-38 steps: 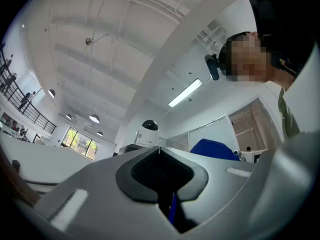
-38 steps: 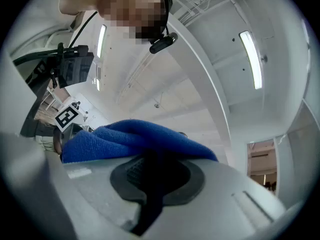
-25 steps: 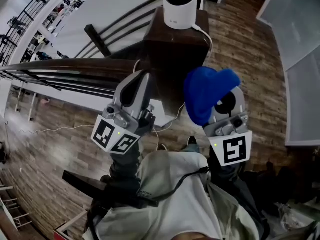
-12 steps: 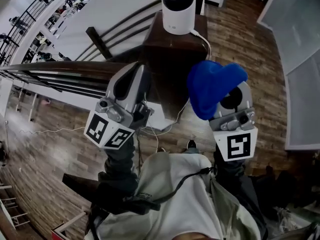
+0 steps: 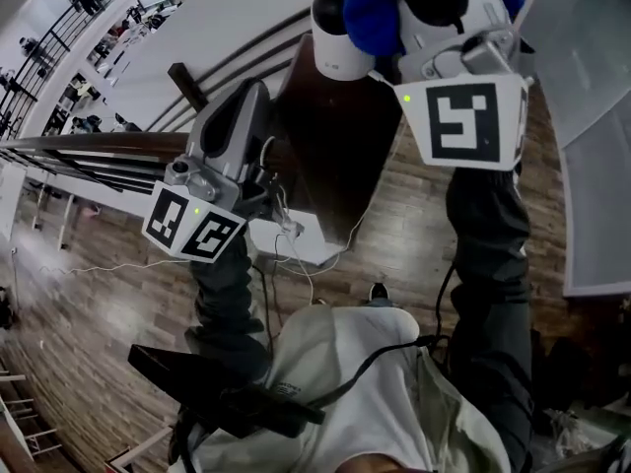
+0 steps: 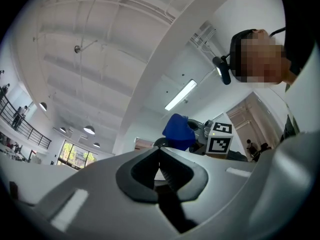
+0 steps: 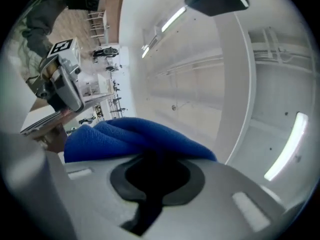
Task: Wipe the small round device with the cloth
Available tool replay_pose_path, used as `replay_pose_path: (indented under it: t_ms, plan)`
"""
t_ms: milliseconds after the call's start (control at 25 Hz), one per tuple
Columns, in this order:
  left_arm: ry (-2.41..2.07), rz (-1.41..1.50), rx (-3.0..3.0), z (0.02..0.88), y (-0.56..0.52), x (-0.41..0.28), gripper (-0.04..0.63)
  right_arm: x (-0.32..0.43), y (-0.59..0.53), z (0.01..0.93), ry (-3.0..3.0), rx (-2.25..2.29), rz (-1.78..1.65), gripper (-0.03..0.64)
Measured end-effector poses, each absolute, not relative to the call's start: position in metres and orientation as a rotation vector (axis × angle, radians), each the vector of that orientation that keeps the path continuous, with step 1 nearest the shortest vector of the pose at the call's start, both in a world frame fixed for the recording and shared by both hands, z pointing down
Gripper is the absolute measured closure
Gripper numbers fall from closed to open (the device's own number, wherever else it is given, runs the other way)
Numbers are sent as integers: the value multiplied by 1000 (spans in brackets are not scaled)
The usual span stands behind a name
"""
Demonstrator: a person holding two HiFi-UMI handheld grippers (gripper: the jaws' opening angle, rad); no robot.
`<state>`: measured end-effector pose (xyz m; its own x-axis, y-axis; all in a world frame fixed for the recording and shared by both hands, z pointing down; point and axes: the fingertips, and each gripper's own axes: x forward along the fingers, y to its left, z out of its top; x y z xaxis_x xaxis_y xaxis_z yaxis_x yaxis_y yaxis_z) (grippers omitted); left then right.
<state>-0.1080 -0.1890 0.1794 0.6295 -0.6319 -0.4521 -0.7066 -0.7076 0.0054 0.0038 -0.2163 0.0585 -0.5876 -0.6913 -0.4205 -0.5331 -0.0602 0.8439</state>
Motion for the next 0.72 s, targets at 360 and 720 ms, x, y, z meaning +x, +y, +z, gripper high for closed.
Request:
replay_pose_path:
  t_ms: [360,720]
  plan:
    - [1073,645,-2693,161,-224,-102,606,-26,-207,115,-1862,1151,-1766,597]
    - [983,612,-2754,168,-237,-87,604,-27,-185,176,-1940,1021,-1699,597]
